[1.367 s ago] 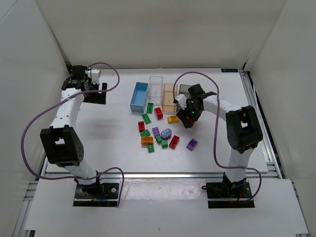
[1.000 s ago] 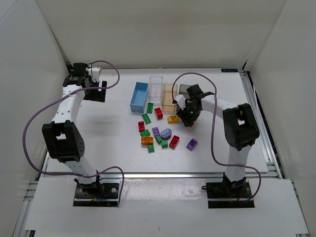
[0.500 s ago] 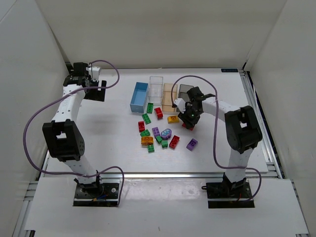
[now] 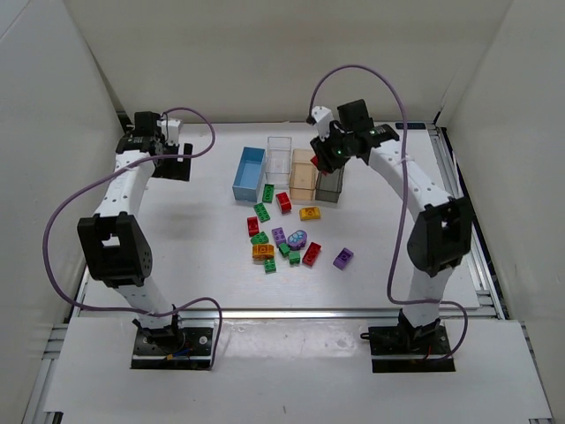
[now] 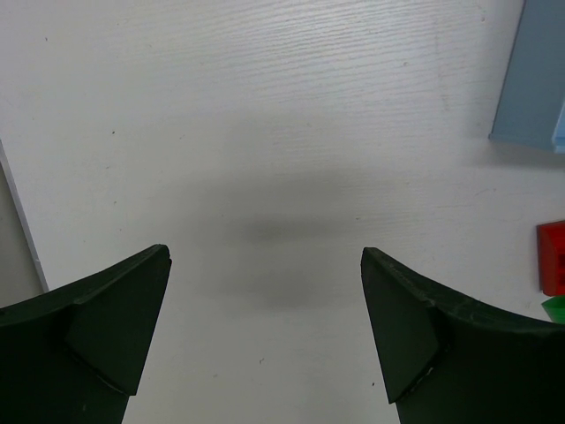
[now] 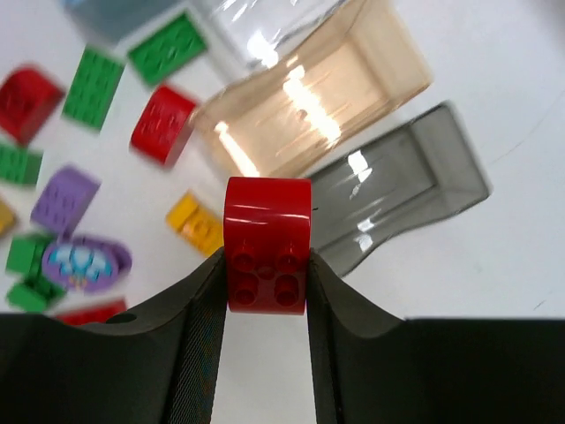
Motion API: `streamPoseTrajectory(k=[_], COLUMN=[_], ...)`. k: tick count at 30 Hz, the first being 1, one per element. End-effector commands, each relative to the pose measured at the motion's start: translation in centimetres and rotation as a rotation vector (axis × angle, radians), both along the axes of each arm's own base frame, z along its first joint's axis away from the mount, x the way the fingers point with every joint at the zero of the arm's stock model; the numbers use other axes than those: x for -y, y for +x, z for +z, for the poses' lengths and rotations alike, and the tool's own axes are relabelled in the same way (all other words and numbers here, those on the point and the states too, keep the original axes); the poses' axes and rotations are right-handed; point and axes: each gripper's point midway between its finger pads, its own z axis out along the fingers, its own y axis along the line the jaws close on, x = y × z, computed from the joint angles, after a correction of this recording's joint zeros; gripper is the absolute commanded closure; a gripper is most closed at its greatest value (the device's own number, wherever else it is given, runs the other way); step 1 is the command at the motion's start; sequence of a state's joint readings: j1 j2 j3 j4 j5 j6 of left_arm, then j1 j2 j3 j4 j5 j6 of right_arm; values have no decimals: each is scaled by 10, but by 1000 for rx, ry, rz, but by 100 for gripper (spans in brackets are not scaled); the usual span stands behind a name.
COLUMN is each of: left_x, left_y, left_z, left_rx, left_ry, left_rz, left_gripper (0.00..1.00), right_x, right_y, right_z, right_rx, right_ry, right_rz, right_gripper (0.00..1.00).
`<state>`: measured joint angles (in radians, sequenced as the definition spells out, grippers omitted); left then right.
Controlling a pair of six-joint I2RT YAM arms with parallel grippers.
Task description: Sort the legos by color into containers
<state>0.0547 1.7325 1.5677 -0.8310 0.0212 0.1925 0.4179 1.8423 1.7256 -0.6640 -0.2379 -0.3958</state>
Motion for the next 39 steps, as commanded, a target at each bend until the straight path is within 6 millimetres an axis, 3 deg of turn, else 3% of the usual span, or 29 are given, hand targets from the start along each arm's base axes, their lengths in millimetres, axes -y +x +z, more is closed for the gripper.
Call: streamPoseTrajectory(k=[1, 3, 7, 12, 14, 15, 18, 21, 25, 30, 31, 32, 35, 37, 38, 39], left_x=[7, 9, 10, 6, 6, 7, 7, 19, 30, 31, 31, 31, 32, 33, 46, 46], left_y=[10, 11, 11, 7, 7, 7, 5, 0, -8, -16, -18, -19, -20, -18, -18, -17], left_z=[25, 28, 35, 35, 35, 33, 29, 25, 16, 13, 13, 11, 8, 7, 7, 6], left_rx=[63, 64, 83, 76, 76, 72, 59, 44, 23, 26, 26, 20, 12, 12, 12, 12], left_ry=[-3, -2, 0, 20, 19, 19, 17, -25, -36, -35, -32, -32, -34, -36, -36, -36], left_rz=[8, 4, 2, 14, 9, 8, -1, -44, -85, -94, -95, -95, -109, -116, -152, -155], left_gripper=[1, 1, 1, 1, 1, 1, 1, 1, 1, 0, 1, 1, 1, 1, 1, 0], right_x=[5, 8, 23, 34, 35, 33, 27, 21, 14, 5, 4, 6, 14, 17, 18, 20], right_y=[35, 49, 64, 62, 60, 58, 54, 51, 39, -15, -38, -58, -114, -138, -145, -152], right_z=[-26, -22, -48, -85, -88, -90, -87, -78, -65, -15, -23, -10, -24, -36, -37, -44], right_rx=[-87, -93, -139, -209, -224, -232, -241, -239, -231, -184, -193, -167, -181, -178, -174, -171], right_ry=[9, 31, 13, -15, -6, 1, 19, 45, 61, 126, 133, 139, 136, 138, 140, 133], right_rz=[-155, -192, -260, -276, -268, -253, -224, -200, -153, 100, 222, 281, 494, 620, 651, 685], right_gripper=[100, 100, 100, 100, 85, 70, 39, 23, 19, 21, 22, 22, 23, 23, 23, 23])
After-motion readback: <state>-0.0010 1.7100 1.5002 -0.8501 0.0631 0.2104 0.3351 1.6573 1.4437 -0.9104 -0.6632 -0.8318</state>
